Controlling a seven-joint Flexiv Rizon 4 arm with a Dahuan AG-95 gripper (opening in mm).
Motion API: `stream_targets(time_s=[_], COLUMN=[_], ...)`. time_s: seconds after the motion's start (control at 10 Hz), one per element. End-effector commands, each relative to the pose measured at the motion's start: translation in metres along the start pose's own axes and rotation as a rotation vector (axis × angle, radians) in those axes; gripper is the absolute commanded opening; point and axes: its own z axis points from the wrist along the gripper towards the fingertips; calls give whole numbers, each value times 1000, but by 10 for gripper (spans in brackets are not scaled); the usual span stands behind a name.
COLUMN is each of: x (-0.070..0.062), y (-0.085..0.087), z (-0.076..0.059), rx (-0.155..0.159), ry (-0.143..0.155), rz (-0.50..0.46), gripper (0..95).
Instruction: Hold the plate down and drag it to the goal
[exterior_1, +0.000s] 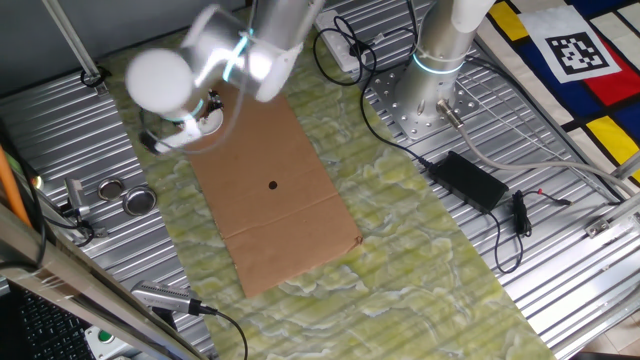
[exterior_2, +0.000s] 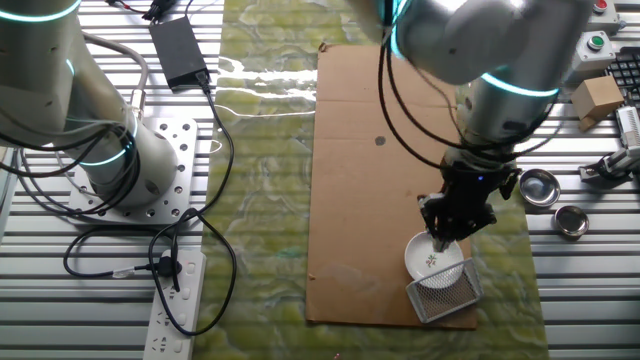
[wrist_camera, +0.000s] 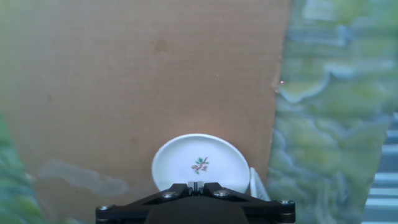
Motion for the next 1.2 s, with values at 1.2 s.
stream_targets(time_s=[1.2], x=[-44], y=[89], z=[-67], rx=[-239], ry=[-441], rz=[984], gripper=[0])
